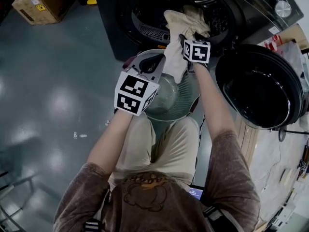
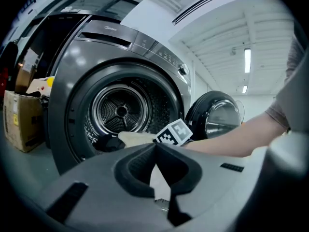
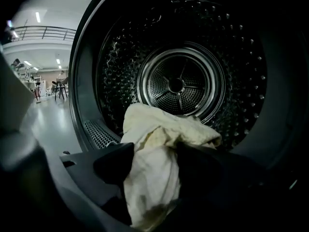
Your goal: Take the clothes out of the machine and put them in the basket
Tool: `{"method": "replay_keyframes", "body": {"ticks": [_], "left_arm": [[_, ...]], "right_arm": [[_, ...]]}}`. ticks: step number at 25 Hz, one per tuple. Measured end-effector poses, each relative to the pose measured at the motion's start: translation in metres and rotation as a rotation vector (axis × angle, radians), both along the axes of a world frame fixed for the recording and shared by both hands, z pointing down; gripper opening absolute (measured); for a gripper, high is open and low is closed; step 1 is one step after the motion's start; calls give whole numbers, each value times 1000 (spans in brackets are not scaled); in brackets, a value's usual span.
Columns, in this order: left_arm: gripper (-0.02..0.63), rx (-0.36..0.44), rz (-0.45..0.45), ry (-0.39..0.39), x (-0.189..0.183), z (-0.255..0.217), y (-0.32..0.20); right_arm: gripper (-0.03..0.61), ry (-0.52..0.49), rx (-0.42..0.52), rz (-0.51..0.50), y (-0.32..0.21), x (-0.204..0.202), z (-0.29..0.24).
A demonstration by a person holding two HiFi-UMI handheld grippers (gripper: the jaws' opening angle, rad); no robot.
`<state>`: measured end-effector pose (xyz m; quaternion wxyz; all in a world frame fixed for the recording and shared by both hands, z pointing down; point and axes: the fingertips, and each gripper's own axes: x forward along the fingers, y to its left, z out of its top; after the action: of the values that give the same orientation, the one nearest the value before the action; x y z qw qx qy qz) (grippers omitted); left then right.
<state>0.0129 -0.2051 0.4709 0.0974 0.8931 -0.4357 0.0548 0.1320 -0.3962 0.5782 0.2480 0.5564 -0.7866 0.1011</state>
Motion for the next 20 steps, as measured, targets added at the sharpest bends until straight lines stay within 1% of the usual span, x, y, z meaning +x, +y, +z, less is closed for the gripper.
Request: {"method": "replay_keyframes", "body": {"ticks": [1,4,7,11,20], "left_arm": [[6,-1,-1,1,0,0,0],[6,0,1,-1,-1,0,1],[6,-2,1,1,-1,0,1],[6,0,1,2,0,0,3],[6,1,0,20,2,-4,6]], "right_arm": [[265,4,-6,7,1,0,1],[145,-12,-19,14,7,2,0],[87,-38,-26,4,17,6,-9],[72,-33,-2,-51,41,2,-23],[61,-38,25,-136,123,-1,-36]]}}
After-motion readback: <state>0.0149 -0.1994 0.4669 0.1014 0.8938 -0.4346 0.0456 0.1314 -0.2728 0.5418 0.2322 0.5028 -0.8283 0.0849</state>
